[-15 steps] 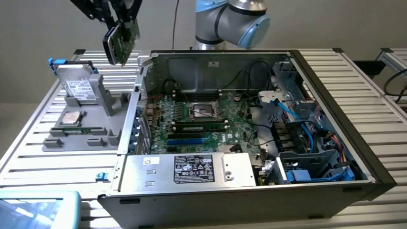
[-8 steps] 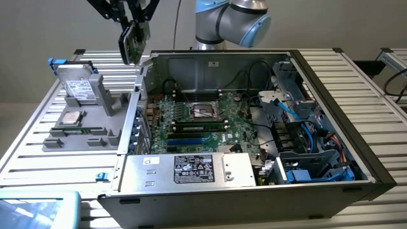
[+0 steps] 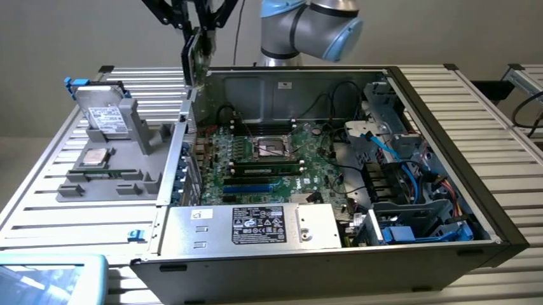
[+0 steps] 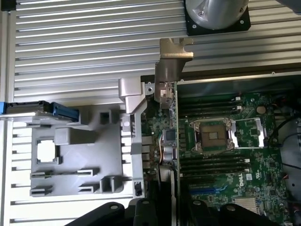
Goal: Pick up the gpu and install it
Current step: 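Pick up the gpu and move the gpu toward the slot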
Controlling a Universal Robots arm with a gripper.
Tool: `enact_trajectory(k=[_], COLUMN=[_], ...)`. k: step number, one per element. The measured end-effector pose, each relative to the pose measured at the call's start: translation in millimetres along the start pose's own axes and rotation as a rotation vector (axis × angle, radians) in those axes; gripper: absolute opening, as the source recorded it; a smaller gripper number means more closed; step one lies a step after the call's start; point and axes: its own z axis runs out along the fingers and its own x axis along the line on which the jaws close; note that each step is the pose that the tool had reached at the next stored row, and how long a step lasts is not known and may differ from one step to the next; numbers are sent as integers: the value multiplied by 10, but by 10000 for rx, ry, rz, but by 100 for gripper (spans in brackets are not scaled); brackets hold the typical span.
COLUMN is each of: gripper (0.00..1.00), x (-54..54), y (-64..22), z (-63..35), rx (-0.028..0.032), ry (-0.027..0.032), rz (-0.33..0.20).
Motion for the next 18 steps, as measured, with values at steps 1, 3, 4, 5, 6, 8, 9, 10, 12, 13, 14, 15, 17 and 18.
enact_trajectory(k=[1, 3, 4, 5, 6, 8, 9, 10, 12, 13, 14, 15, 17, 18], gripper=[29, 29, 29, 29, 29, 29, 29, 29, 29, 29, 29, 29, 29, 29], x=[-39, -120, -159, -196, -233, -312, -356, -397, -476, -515, -558, -596, -679, -723], y=[4, 12, 16, 19, 23, 31, 35, 39, 46, 50, 53, 57, 64, 68], z=[0, -2, -2, -3, -4, -4, -5, -5, -7, -7, -8, -8, -10, -10], rx=[2, 9, 14, 21, 29, 39, 43, 46, 51, 52, 54, 55, 59, 59], ry=[27, 76, 101, 128, 158, 196, 215, 232, 265, 283, 302, 317, 343, 353], rz=[3, 8, 11, 15, 19, 24, 26, 28, 29, 32, 34, 34, 36, 34])
